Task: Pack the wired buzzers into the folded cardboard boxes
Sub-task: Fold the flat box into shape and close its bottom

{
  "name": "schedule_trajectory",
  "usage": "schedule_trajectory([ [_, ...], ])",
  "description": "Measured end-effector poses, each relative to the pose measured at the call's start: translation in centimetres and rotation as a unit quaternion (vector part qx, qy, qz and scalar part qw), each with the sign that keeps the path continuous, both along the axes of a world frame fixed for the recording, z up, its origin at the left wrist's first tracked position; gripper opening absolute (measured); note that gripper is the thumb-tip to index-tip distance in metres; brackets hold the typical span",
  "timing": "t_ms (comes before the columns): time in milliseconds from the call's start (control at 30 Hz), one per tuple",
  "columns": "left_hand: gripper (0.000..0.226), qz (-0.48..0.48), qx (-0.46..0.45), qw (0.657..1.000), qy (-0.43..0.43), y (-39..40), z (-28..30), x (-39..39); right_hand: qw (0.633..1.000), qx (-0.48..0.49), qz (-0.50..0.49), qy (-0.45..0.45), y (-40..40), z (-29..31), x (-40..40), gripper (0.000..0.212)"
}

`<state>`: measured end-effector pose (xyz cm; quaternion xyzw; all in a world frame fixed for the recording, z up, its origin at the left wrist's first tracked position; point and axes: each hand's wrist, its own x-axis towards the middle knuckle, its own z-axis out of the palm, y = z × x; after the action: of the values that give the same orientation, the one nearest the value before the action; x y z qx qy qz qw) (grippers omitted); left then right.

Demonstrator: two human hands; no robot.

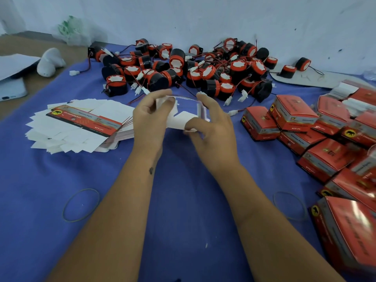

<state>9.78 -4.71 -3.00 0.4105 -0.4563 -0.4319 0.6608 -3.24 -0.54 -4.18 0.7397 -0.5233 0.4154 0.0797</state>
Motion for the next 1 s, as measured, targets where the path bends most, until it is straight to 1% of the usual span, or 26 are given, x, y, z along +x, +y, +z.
schedule_trajectory([
  [33, 0.017, -0.041, -0.009, 0.999, -0.006, 0.3, 0.1, -0.1, 0.999, 0.009, 0.010, -0.031, 0.0, 0.0, -0.1, 0.008],
  [100, 0.029, -0.102, -0.036, 0.994, -0.002, 0.9, 0.4, -0.2, 0.992, 0.022, 0.022, -0.123, -0.1, 0.0, -0.4, 0.009],
  [167, 0.042, -0.143, -0.066, 0.987, -0.014, 1.2, 0.9, -0.1, 0.974, 0.039, 0.033, -0.222, 0.0, 0.5, -0.8, 0.014],
  [200, 0.045, -0.159, -0.077, 0.984, -0.027, 1.4, 1.1, 0.0, 0.963, 0.050, 0.041, -0.262, 0.0, 0.8, -0.9, 0.016],
  [267, 0.040, -0.180, -0.100, 0.976, -0.073, 1.6, 1.4, 0.0, 0.946, 0.055, 0.054, -0.314, 0.2, 0.9, -1.0, 0.019],
  [333, 0.037, -0.194, -0.140, 0.965, -0.111, 2.0, 1.7, -0.3, 0.945, 0.037, 0.060, -0.320, 0.5, 1.1, -1.0, 0.032],
  [400, 0.038, -0.195, -0.163, 0.961, -0.106, 2.2, 2.0, -0.5, 0.949, 0.002, 0.060, -0.308, 0.6, 1.3, -1.0, 0.040],
  [500, 0.041, -0.168, -0.159, 0.971, -0.065, 2.0, 2.1, -0.5, 0.953, -0.034, 0.045, -0.299, 0.6, 1.4, -0.6, 0.037],
  [567, 0.040, -0.153, -0.146, 0.976, -0.054, 1.9, 2.1, -0.5, 0.949, -0.034, 0.044, -0.312, 0.6, 1.3, -0.4, 0.033],
  [633, 0.038, -0.147, -0.123, 0.980, -0.061, 1.9, 1.8, -0.8, 0.933, -0.011, 0.053, -0.355, 0.6, 1.2, -0.5, 0.031],
  [700, 0.038, -0.139, -0.088, 0.985, -0.056, 1.9, 1.4, -1.3, 0.915, 0.016, 0.060, -0.398, 0.6, 1.1, -0.5, 0.035],
  [800, 0.040, -0.147, -0.029, 0.989, 0.020, 1.8, 0.8, -1.7, 0.889, 0.048, 0.068, -0.451, 0.4, 0.8, -0.4, 0.046],
  [867, 0.041, -0.157, -0.008, 0.986, 0.057, 1.8, 0.7, -1.7, 0.869, 0.074, 0.079, -0.483, 0.2, 0.8, -0.4, 0.051],
  [933, 0.040, -0.177, -0.005, 0.980, 0.094, 1.9, 0.8, -1.7, 0.852, 0.117, 0.089, -0.503, -0.1, 0.8, -0.4, 0.047],
  [1000, 0.038, -0.210, -0.010, 0.968, 0.136, 1.9, 1.0, -1.8, 0.816, 0.169, 0.110, -0.542, -0.2, 0.8, -0.4, 0.038],
])
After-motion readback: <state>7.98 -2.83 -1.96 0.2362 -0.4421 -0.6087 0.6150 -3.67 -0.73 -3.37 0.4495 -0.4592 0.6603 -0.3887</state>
